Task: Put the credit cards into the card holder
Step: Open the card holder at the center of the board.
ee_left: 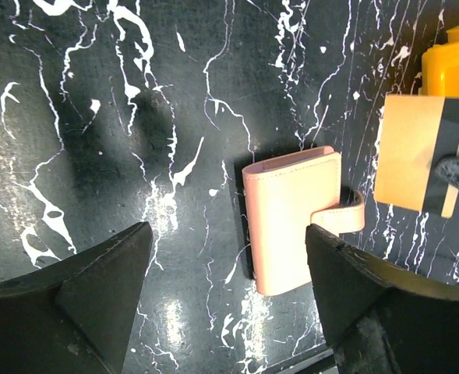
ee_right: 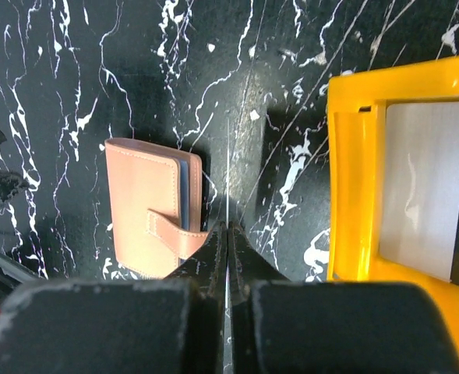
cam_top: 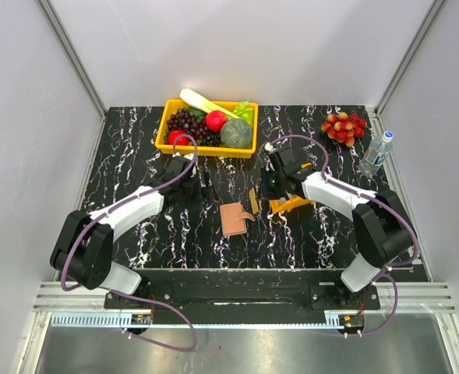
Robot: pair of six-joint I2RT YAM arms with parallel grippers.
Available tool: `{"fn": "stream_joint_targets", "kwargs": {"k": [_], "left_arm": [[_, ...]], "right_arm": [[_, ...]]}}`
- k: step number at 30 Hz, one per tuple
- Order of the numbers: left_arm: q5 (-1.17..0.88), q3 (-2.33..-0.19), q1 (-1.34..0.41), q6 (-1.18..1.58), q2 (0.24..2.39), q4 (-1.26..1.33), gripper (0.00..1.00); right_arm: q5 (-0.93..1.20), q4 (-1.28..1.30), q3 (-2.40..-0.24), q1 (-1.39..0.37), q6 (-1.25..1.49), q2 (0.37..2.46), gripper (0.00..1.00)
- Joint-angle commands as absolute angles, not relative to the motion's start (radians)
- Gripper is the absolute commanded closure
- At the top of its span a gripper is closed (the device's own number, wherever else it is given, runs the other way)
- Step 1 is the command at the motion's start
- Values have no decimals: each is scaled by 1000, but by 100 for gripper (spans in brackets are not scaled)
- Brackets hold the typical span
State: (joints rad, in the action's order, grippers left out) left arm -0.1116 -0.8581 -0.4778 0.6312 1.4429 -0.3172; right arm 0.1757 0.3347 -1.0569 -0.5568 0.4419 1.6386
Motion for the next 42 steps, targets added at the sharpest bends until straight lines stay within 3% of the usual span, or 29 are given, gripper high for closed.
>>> {"fn": "stream_joint_targets", "kwargs": {"k": [1,16,29,42], "left_arm": [[-155,-902,-483,604,1451,-276,17],[-169,-911,-485,603,1463,-268,17],[-155,-917,-483,610,1454,-278,17],[-144,-899,-483,635,1419,-264,17]], "right_arm": [[239,200,-1065,-520,391,1664,100],[429,120,-1008,-494,322,1758,100],[627,20,-930,-494,460,1677,100],[630,37,-977,-540,526,1681,100]]}}
